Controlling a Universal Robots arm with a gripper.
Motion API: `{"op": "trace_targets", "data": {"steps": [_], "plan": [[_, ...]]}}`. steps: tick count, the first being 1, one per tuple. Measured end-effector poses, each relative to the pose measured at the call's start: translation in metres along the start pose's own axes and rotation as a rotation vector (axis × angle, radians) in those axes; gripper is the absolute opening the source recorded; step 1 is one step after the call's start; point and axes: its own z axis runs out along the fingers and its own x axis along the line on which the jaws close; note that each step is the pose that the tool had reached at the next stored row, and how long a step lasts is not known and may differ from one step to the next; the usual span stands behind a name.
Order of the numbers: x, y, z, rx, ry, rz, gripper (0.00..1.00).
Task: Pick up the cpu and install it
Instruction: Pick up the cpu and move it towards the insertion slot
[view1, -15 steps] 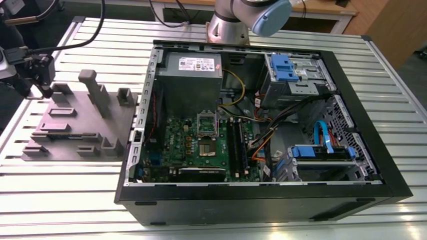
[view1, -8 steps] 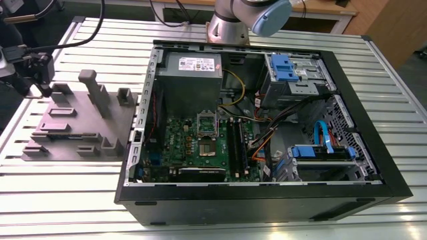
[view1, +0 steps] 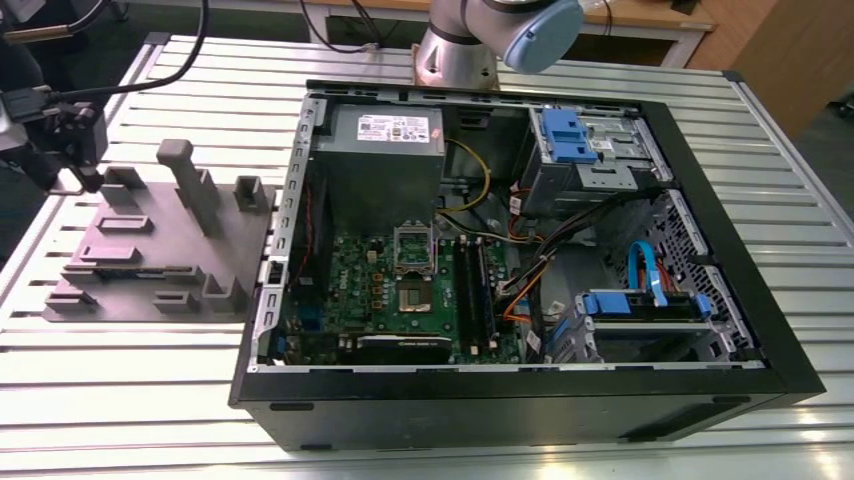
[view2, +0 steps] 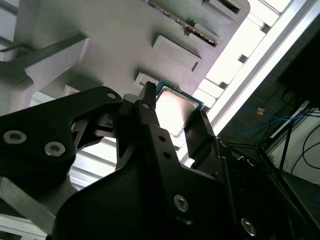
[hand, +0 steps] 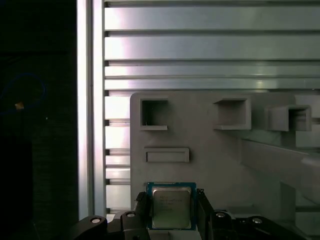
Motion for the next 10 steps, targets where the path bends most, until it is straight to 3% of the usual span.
{"op": "trace_targets", "data": {"steps": [10], "plan": [[0.0, 0.0, -0.0035, 0.0, 0.0, 0.0, 0.47]]}}
